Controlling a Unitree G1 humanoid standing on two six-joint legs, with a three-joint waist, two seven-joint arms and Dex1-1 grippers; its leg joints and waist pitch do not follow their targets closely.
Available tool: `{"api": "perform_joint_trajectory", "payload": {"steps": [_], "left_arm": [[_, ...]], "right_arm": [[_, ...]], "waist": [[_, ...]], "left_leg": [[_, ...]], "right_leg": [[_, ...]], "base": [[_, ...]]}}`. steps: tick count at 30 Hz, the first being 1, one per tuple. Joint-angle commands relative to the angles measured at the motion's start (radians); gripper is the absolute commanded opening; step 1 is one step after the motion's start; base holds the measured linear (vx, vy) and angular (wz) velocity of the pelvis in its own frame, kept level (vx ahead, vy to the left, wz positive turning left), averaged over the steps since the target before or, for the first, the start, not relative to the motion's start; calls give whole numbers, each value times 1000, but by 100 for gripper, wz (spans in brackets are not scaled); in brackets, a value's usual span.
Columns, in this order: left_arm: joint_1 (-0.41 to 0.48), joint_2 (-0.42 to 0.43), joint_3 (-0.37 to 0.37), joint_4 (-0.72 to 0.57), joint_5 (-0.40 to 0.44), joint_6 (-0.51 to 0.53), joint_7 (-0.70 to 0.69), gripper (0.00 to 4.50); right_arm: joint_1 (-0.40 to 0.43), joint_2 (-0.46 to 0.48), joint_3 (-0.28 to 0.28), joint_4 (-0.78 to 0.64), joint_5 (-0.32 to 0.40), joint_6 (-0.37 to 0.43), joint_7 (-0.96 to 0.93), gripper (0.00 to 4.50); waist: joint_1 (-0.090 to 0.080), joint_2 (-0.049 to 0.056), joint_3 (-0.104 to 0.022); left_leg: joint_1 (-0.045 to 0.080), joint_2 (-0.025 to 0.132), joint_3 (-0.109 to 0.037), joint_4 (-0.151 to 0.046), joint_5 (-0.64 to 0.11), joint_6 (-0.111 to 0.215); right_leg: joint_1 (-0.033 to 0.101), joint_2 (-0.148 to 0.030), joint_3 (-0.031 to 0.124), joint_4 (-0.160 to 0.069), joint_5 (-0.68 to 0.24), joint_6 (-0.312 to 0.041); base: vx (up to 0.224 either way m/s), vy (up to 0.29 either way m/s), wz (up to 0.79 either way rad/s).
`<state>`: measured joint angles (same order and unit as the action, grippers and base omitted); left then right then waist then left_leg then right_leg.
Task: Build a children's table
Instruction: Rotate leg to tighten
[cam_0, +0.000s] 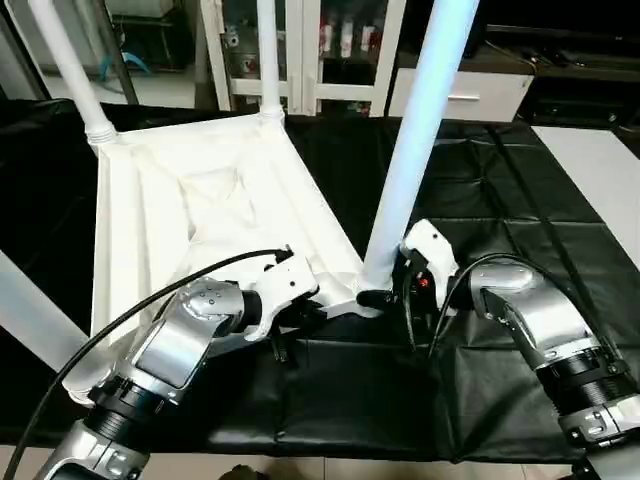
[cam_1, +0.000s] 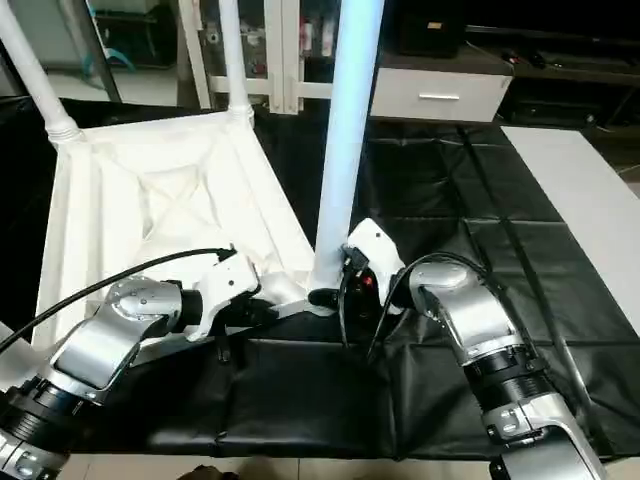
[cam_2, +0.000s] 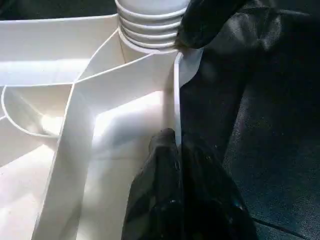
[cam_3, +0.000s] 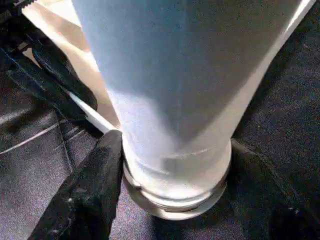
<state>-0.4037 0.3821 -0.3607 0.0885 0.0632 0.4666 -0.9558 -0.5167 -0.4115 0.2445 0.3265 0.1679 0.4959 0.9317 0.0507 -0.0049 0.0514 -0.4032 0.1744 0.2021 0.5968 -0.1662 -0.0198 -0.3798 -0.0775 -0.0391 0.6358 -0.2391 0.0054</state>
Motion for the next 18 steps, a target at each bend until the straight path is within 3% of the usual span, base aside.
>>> {"api": "perform_joint_trajectory", "payload": {"steps": [1,4,8,11,14,15,16,18], "left_arm": [[14,-11,-40,-37,-30,4,-32,0],[21,-4,-38,-38,-32,6,-33,0],[20,-2,-36,-35,-33,9,-35,0],[14,-18,-34,-11,-26,7,-15,0],[-20,-81,-27,60,-12,7,49,0],[-23,-87,-26,67,-12,7,55,0],[-34,-108,-22,88,-10,11,75,0],[-64,-156,-11,147,0,17,131,0]], "right_arm": [[-11,8,-32,14,-3,-17,-45,274],[-9,23,-40,25,0,-25,-61,272],[-12,37,-53,32,4,-32,-77,270],[-11,74,-84,57,4,-55,-142,269],[4,164,-131,97,2,-84,-292,269],[5,171,-133,100,1,-85,-304,269],[10,195,-138,110,-8,-95,-350,269],[16,237,-133,136,-34,-119,-427,269]], "waist": [[5,-9,-68],[1,-5,-66],[-4,-8,-66],[-10,-4,-65],[-17,-1,-65],[-19,-1,-63],[-18,-4,-65],[-18,-1,-64]], "left_leg": [[32,60,-27,-57,-89,73],[34,60,-28,-57,-110,60],[33,59,-29,-58,-124,50],[31,59,-30,-59,-137,40],[31,57,-29,-59,-144,29],[34,56,-26,-60,-151,25],[33,56,-30,-61,-160,10],[37,56,-28,-63,-187,-5]], "right_leg": [[37,-68,38,-63,72,-276],[35,-67,38,-65,51,-274],[36,-68,39,-66,28,-270],[35,-67,39,-67,14,-269],[33,-66,40,-68,7,-268],[28,-65,42,-73,-5,-267],[33,-67,41,-71,-24,-262],[27,-66,42,-75,-56,-252]], "base": [[0,0,0],[0,0,0],[0,0,0],[0,0,0],[0,0,0],[0,0,0],[0,0,0],[0,0,0]]}}
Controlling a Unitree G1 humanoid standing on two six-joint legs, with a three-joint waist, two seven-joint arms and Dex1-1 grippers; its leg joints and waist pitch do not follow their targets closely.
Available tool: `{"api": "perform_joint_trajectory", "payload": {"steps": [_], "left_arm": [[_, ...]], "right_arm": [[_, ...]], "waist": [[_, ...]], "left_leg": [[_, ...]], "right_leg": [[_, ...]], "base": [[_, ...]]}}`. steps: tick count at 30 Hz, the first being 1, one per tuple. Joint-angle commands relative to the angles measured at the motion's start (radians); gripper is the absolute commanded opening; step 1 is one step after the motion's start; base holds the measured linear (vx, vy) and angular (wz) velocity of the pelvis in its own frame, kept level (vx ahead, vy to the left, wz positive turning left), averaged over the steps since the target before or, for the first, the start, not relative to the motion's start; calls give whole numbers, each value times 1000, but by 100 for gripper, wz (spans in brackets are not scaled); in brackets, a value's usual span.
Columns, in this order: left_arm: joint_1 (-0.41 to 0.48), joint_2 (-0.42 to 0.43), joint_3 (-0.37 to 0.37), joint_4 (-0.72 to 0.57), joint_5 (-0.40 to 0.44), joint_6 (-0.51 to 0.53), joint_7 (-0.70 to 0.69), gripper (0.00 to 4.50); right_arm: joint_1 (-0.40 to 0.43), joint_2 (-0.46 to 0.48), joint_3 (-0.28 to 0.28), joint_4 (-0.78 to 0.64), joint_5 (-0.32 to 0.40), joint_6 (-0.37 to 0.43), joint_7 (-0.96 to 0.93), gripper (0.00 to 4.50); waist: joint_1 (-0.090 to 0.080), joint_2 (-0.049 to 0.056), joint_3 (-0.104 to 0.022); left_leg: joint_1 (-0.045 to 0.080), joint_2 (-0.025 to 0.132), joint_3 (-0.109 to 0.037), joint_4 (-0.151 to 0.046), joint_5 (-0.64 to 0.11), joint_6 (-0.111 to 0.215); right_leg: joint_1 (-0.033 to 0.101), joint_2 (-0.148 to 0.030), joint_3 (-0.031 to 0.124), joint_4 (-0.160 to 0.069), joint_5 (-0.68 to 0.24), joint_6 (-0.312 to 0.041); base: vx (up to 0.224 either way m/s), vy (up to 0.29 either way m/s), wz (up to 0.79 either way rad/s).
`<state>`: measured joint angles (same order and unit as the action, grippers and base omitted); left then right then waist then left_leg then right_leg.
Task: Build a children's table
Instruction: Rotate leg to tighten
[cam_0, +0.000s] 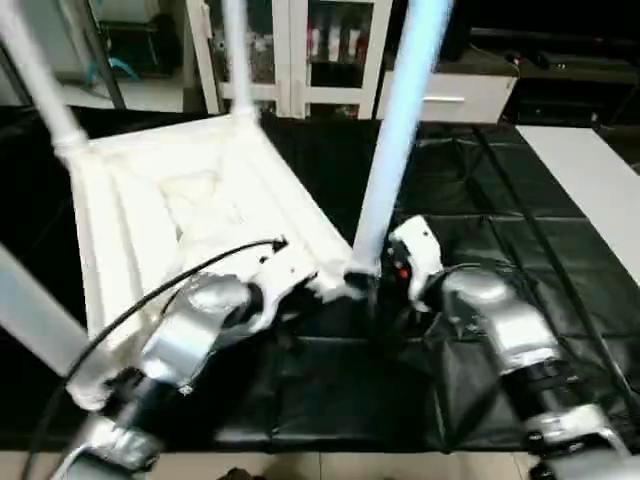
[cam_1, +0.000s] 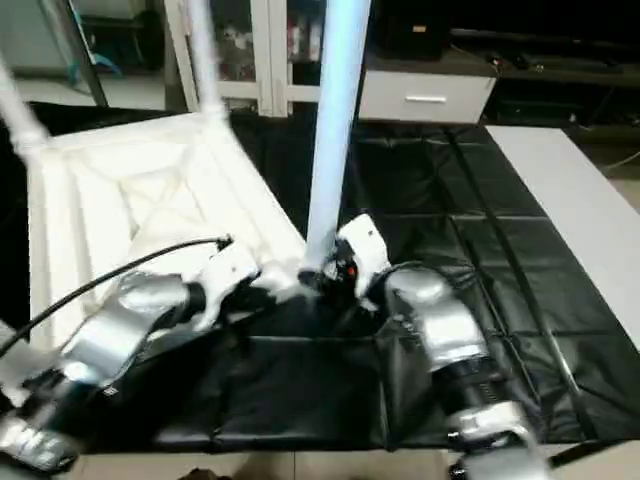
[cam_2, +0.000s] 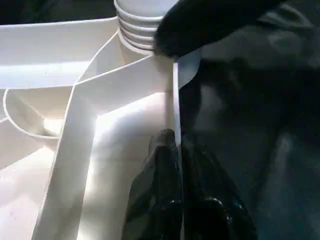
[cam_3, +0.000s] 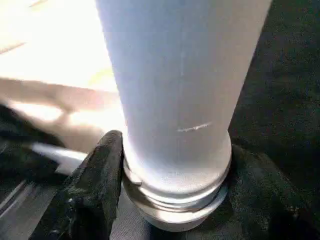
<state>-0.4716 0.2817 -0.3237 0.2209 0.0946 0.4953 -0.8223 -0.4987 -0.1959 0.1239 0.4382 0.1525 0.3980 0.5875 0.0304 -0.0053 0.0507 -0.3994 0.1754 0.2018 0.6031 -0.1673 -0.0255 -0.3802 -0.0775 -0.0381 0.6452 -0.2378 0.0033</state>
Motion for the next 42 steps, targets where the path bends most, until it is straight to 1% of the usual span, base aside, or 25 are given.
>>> {"api": "perform_joint_trajectory", "payload": {"steps": [1,3,5,6,8,10,14,15,17,18,21,23,25,26,27,28,29,31,32,33,34,35,36,39,42], "left_arm": [[-14,-78,-46,51,-24,-12,24,0],[-53,-121,-37,126,-2,-10,96,0],[-86,-154,-27,185,17,-5,157,0],[-102,-170,-23,217,32,-7,195,0],[-140,-200,-12,296,68,-29,288,0],[-150,-204,-4,314,79,-34,319,0],[-155,-208,12,335,77,-45,337,0],[-146,-202,15,323,73,-48,329,0],[-135,-195,19,305,70,-48,320,0],[-127,-189,22,289,66,-47,311,0],[-93,-155,20,223,38,-78,235,0],[-76,-135,14,189,27,-78,196,0],[-61,-108,3,156,26,-72,160,0],[-31,-54,-19,92,22,-55,87,0],[-23,-39,-24,74,21,-57,67,0],[-10,-18,-30,48,15,-53,39,0],[19,23,-38,-10,-4,-39,-15,0],[46,59,-43,-63,-25,-37,-66,0],[59,78,-44,-91,-35,-25,-89,0],[67,90,-45,-108,-41,-17,-103,0],[76,105,-45,-127,-49,-21,-123,0],[84,117,-44,-145,-59,-20,-139,0],[91,127,-43,-161,-66,-13,-145,0],[105,142,-40,-204,-84,25,-155,0],[108,143,-46,-230,-90,37,-164,0]], "right_arm": [[-3,46,-9,45,-35,-39,-130,269],[-11,96,1,90,-65,-68,-212,268],[-27,144,0,135,-94,-91,-311,268],[-38,167,0,159,-105,-94,-349,267],[-79,215,16,226,-151,-111,-451,267],[-101,242,12,242,-160,-111,-506,267],[-115,278,-6,266,-164,-155,-545,267],[-114,291,-36,257,-136,-188,-542,267],[-108,296,-49,239,-108,-199,-504,267],[-104,294,-51,222,-92,-198,-469,302],[-74,250,-22,149,-96,-167,-410,339],[-57,223,-12,108,-93,-136,-379,355],[-39,185,5,61,-85,-101,-320,364],[-7,117,16,-22,-47,-40,-197,377],[2,94,24,-44,-40,-27,-162,389],[15,61,35,-74,-33,-14,-113,397],[39,-10,57,-129,-24,6,-21,403],[56,-68,64,-173,-13,23,55,421],[64,-98,65,-201,7,37,107,421],[69,-116,66,-219,20,47,136,421],[76,-142,73,-241,37,47,186,421],[82,-170,83,-263,55,47,240,421],[89,-199,96,-287,69,46,295,421],[86,-259,115,-320,100,63,405,421],[58,-272,126,-279,73,45,433,421]], "waist": [[5,-4,-63],[3,-5,-60],[7,-6,-61],[5,-2,-55],[0,-1,-52],[-2,6,-51],[-1,6,-57],[-1,5,-57],[0,5,-60],[1,6,-59],[2,8,-61],[3,8,-64],[6,9,-65],[6,5,-65],[11,6,-66],[14,6,-66],[16,12,-66],[15,13,-66],[14,16,-66],[15,16,-69],[17,21,-66],[17,17,-65],[16,23,-64],[21,21,-63],[20,14,-63]], "left_leg": [[35,56,-29,-70,-192,-4],[35,54,-28,-72,-207,-12],[36,54,-29,-72,-220,-17],[38,53,-31,-77,-254,-24],[48,53,-34,-80,-333,-50],[51,53,-40,-84,-372,-68],[46,55,-41,-91,-361,-63],[45,56,-42,-92,-362,-60],[42,56,-41,-92,-342,-54],[42,57,-39,-92,-330,-46],[38,57,-38,-90,-301,-33],[29,55,-36,-88,-234,-10],[31,55,-34,-84,-202,9],[31,55,-32,-82,-195,17],[30,56,-34,-81,-182,25],[28,59,-34,-79,-154,41],[30,60,-33,-78,-147,45],[32,62,-30,-78,-145,47],[33,61,-30,-77,-148,45],[34,62,-31,-76,-142,50],[32,62,-32,-77,-144,49],[33,63,-31,-78,-162,47],[35,63,-30,-79,-181,39],[35,62,-31,-80,-201,33],[35,61,-30,-78,-201,24]], "right_leg": [[27,-67,41,-88,-64,-247],[22,-67,42,-92,-94,-240],[25,-71,43,-95,-123,-228],[20,-70,43,-101,-177,-218],[11,-71,43,-111,-286,-191],[11,-71,43,-117,-319,-172],[14,-70,42,-112,-240,-160],[16,-71,41,-111,-240,-162],[19,-71,41,-110,-219,-163],[17,-70,42,-110,-196,-167],[23,-70,42,-107,-165,-171],[32,-68,41,-98,-72,-185],[32,-68,41,-95,-27,-199],[31,-69,41,-95,-27,-210],[39,-68,41,-94,-11,-206],[39,-68,41,-89,28,-208],[37,-65,39,-86,48,-213],[34,-64,40,-85,60,-228],[32,-62,39,-83,62,-241],[35,-61,39,-81,84,-245],[33,-62,38,-80,85,-247],[34,-61,37,-82,74,-248],[32,-61,38,-83,61,-252],[35,-63,38,-85,36,-253],[32,-65,40,-88,6,-263]], "base": [[0,0,0],[0,0,0],[0,0,0],[0,0,0],[0,0,0],[0,0,0],[0,0,0],[0,0,0],[0,0,0],[0,0,0],[0,0,0],[0,0,0],[0,0,0],[0,0,0],[0,0,0],[0,0,0],[0,0,0],[0,0,0],[0,0,0],[0,0,0],[0,0,0],[0,0,0],[0,0,0],[0,0,0],[0,0,0]]}}
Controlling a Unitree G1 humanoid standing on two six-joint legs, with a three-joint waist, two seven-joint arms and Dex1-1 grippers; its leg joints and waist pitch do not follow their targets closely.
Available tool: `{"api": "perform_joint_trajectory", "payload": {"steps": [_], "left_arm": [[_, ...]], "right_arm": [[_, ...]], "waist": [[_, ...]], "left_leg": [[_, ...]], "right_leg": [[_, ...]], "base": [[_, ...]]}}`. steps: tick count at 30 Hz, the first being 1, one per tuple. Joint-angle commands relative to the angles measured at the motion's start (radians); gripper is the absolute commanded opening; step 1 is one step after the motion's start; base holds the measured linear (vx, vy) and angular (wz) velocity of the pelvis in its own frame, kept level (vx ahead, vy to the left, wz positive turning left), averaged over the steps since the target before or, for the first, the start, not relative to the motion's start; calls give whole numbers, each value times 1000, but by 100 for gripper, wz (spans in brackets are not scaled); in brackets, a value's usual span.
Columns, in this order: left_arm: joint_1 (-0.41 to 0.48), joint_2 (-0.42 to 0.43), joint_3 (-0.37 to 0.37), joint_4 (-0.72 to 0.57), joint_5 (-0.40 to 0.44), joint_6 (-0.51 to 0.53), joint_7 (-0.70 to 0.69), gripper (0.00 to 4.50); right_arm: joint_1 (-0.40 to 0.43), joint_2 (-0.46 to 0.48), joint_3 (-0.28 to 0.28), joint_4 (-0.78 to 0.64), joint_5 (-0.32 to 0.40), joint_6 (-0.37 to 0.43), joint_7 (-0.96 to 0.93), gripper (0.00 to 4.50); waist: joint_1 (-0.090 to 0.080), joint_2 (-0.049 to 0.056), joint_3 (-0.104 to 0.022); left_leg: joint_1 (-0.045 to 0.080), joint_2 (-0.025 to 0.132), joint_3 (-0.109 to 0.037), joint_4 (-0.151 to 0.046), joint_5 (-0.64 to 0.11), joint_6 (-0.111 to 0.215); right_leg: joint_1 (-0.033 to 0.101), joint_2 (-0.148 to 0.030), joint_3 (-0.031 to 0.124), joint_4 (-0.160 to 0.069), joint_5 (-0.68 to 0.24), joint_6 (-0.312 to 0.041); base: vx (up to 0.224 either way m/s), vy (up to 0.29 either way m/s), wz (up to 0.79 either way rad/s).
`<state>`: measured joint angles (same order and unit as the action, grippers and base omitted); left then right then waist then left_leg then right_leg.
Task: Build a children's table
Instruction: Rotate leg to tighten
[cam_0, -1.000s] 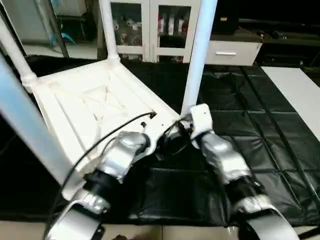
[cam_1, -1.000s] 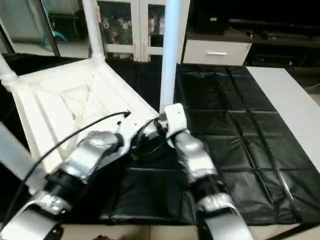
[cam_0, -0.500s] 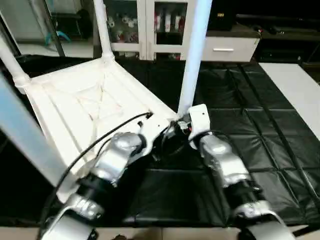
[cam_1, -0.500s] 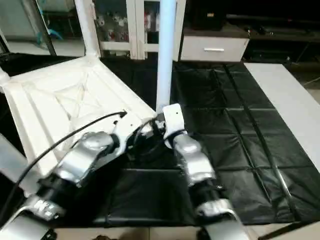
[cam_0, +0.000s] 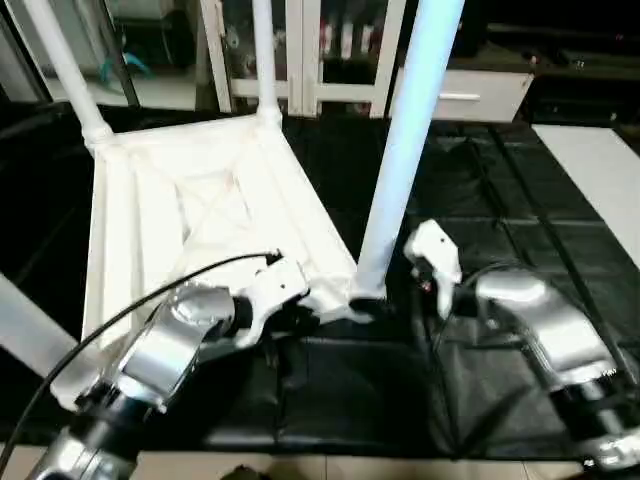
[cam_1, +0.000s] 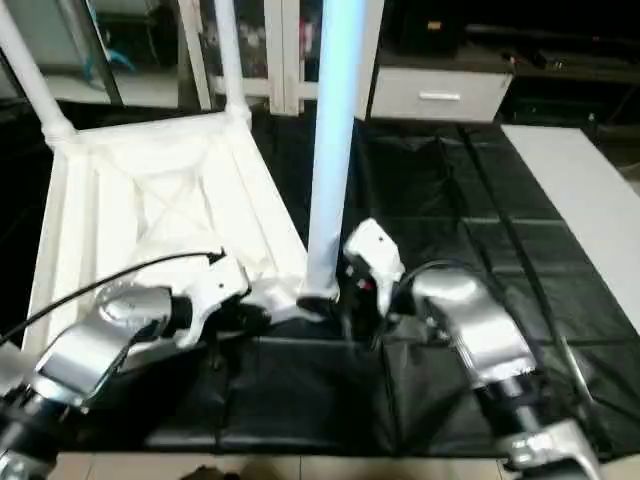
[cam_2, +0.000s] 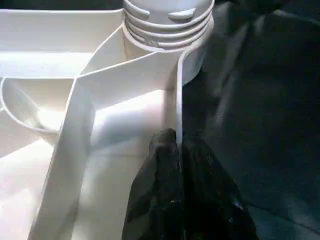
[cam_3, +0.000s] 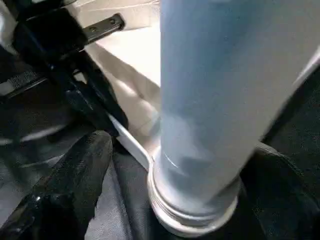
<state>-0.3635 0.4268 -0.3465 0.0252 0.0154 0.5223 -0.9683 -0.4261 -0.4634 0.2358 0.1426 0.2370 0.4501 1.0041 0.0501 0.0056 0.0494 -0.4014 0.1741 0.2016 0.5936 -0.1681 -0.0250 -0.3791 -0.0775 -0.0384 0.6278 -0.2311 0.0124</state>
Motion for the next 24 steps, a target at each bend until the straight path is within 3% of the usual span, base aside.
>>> {"api": "perform_joint_trajectory", "payload": {"steps": [1,9,15,24], "left_arm": [[1,-2,-25,-36,-10,11,-19,0],[-5,0,-30,-29,-11,9,-12,0],[-1,-1,-35,-39,-14,18,-10,0],[0,3,-35,-35,-14,20,-6,0]], "right_arm": [[-20,-4,18,30,-23,-12,15,421],[-66,29,53,122,-79,-67,-25,421],[-86,61,42,168,-86,-77,-50,406],[-99,66,49,210,-101,-107,-32,321]], "waist": [[1,3,-62],[3,2,-65],[2,0,-64],[-1,3,-67]], "left_leg": [[36,62,-30,-68,-191,24],[35,59,-28,-61,-141,48],[34,59,-30,-63,-163,35],[34,58,-30,-59,-152,38]], "right_leg": [[31,-65,40,-68,8,-274],[32,-64,38,-63,54,-286],[33,-64,38,-63,18,-279],[34,-63,37,-61,49,-282]], "base": [[0,0,0],[0,0,0],[0,0,0],[0,0,0]]}}
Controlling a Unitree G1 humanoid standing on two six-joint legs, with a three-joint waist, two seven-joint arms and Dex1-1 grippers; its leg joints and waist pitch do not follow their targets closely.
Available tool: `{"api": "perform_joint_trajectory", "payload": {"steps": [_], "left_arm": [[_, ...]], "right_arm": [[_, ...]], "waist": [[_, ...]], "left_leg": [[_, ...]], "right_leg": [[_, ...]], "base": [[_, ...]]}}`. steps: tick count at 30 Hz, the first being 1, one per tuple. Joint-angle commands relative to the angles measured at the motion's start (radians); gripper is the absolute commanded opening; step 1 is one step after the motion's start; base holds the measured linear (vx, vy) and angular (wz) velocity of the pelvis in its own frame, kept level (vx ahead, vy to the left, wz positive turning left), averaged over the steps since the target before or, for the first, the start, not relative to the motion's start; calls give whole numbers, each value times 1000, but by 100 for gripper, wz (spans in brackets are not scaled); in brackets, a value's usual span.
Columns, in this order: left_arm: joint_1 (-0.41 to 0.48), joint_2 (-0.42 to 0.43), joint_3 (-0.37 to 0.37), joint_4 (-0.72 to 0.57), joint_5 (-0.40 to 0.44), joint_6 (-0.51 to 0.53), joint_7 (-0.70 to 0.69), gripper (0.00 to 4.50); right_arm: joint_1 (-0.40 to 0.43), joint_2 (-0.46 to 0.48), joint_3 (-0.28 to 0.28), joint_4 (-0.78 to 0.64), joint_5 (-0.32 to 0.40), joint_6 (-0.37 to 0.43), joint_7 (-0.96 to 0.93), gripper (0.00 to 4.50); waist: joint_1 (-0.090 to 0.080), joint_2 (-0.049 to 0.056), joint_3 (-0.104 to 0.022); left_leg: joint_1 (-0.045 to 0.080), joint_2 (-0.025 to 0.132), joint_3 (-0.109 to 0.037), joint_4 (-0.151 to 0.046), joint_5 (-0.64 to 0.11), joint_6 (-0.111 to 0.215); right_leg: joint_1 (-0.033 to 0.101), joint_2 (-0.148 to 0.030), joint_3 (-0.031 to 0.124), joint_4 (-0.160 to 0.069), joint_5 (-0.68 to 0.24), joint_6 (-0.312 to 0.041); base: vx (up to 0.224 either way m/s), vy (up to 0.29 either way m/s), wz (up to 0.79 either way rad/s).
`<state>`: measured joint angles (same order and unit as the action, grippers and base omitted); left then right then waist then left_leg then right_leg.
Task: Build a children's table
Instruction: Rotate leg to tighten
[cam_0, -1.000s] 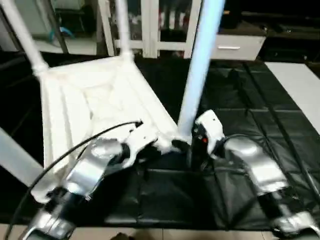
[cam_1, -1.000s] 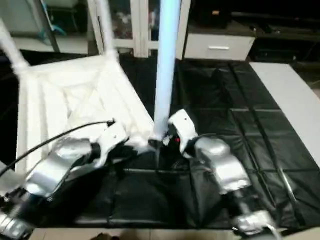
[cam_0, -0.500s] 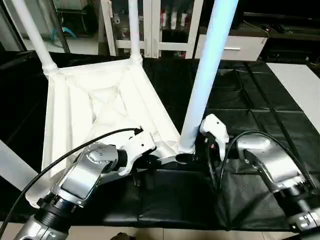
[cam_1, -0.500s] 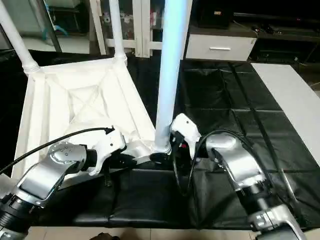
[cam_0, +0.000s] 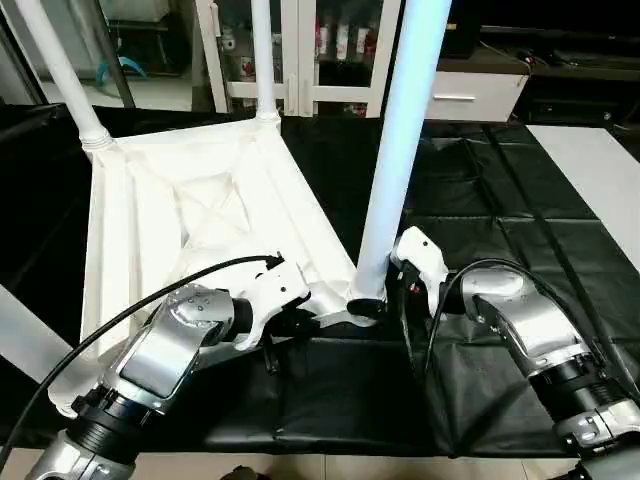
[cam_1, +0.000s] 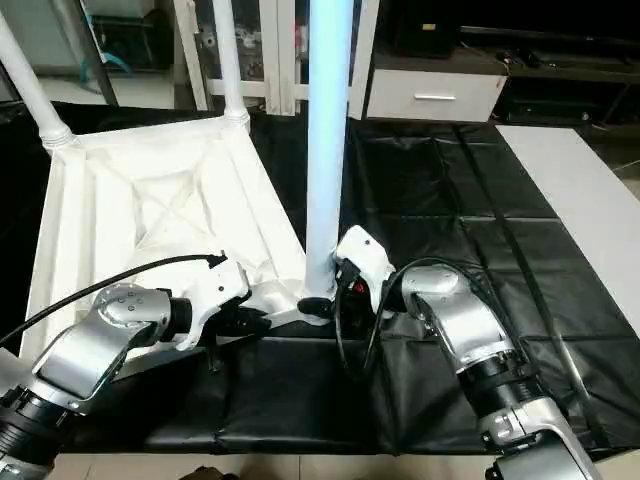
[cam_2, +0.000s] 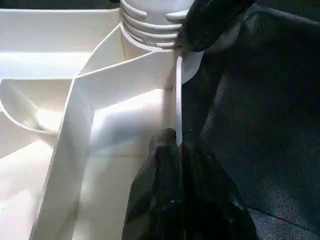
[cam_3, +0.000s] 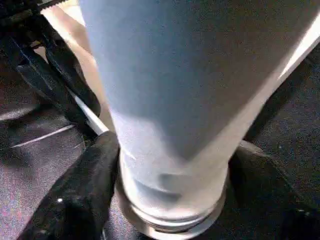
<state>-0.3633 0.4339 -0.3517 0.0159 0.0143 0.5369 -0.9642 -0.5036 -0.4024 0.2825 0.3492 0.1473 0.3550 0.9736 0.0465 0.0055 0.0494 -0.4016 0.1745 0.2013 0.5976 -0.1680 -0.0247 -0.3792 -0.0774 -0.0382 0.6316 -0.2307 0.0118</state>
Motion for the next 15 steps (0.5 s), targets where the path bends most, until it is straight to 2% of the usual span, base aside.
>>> {"api": "perform_joint_trajectory", "payload": {"steps": [1,3,4,5,6,10,13,15], "left_arm": [[-1,-4,-31,-29,-14,7,-12,0],[1,-2,-32,-32,-15,8,-14,0],[5,2,-31,-36,-16,8,-17,0],[6,4,-31,-35,-16,6,-18,0],[7,4,-31,-35,-16,6,-18,0],[7,5,-36,-29,-16,6,-22,0],[8,4,-37,-32,-19,9,-24,0],[7,-11,-28,-19,-21,6,-4,0]], "right_arm": [[-21,6,2,3,-11,-12,0,321],[-20,7,2,2,-11,-14,2,294],[-15,9,4,4,-13,-19,2,287],[-14,10,4,6,-12,-20,2,283],[-14,10,4,6,-12,-21,2,279],[-5,13,1,8,-13,-24,4,272],[5,14,-3,2,-15,-26,-5,272],[7,42,-31,26,-21,-42,-79,272]], "waist": [[3,4,-67],[3,4,-67],[3,9,-66],[1,6,-67],[1,8,-67],[-1,11,-68],[-2,7,-68],[-2,9,-68]], "left_leg": [[34,57,-29,-63,-151,41],[34,58,-30,-64,-154,41],[34,58,-31,-64,-158,38],[35,58,-30,-64,-162,37],[35,58,-31,-64,-162,37],[36,58,-31,-63,-159,36],[35,57,-30,-62,-158,38],[35,57,-30,-63,-161,36]], "right_leg": [[34,-63,37,-64,52,-284],[34,-63,36,-64,46,-284],[34,-63,36,-64,43,-285],[34,-62,36,-65,41,-284],[34,-62,36,-64,43,-285],[34,-61,36,-62,65,-289],[35,-61,36,-63,70,-292],[35,-62,36,-63,63,-292]], "base": [[0,0,0],[0,0,0],[0,0,0],[0,0,0],[0,0,0],[0,0,0],[0,0,0],[0,0,0]]}}
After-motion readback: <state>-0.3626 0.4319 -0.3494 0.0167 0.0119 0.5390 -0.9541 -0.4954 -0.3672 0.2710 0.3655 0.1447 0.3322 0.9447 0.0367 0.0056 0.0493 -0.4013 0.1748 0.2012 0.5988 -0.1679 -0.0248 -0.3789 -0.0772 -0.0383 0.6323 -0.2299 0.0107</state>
